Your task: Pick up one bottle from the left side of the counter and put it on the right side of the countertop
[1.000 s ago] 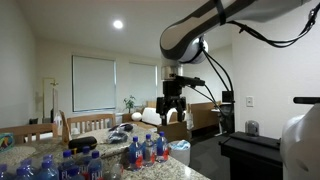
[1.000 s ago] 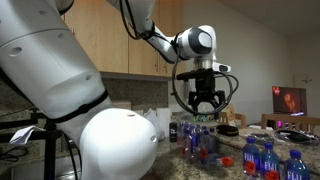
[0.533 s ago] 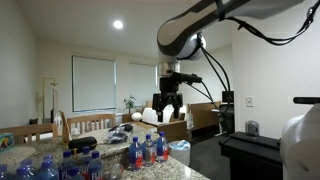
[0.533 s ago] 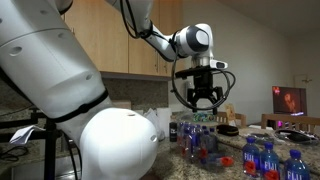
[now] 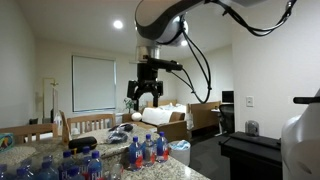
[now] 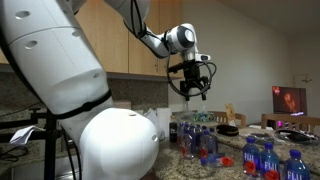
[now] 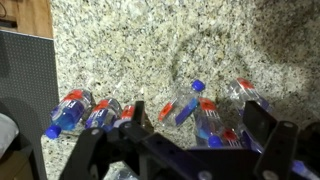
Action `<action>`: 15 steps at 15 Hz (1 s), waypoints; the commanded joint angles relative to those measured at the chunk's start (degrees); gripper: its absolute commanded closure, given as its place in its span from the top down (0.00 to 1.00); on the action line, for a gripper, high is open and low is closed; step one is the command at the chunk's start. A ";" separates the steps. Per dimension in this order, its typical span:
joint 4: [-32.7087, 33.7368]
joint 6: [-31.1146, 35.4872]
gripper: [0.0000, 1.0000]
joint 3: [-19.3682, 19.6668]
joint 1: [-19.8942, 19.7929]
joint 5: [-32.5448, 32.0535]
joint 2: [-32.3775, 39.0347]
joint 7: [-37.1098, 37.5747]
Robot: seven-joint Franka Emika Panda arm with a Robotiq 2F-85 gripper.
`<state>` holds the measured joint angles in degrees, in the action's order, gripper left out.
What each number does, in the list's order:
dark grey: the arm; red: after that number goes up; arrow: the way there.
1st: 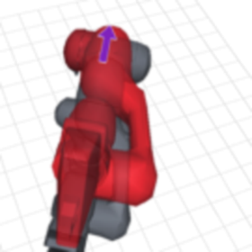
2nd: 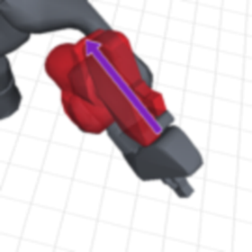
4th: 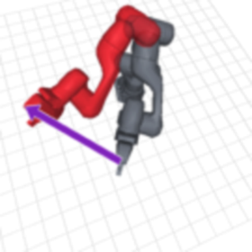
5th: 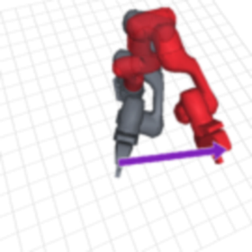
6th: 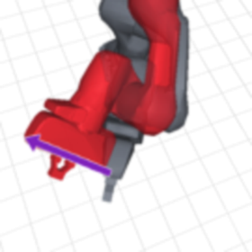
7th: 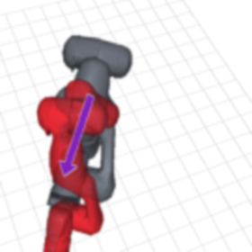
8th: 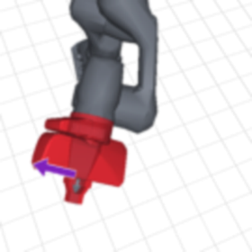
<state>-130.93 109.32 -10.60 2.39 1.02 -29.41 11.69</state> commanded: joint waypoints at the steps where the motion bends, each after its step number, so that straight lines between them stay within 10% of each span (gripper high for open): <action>1: 7.17 2.45 1.00 -4.08 0.19 -2.88 9.25 7.36; 6: 16.46 2.86 1.00 -6.75 2.06 -5.62 21.73 12.74; 15: 12.46 5.25 1.00 -4.87 3.81 -4.37 19.34 14.34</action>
<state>-117.48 112.43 -15.87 4.89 -2.87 -11.11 22.15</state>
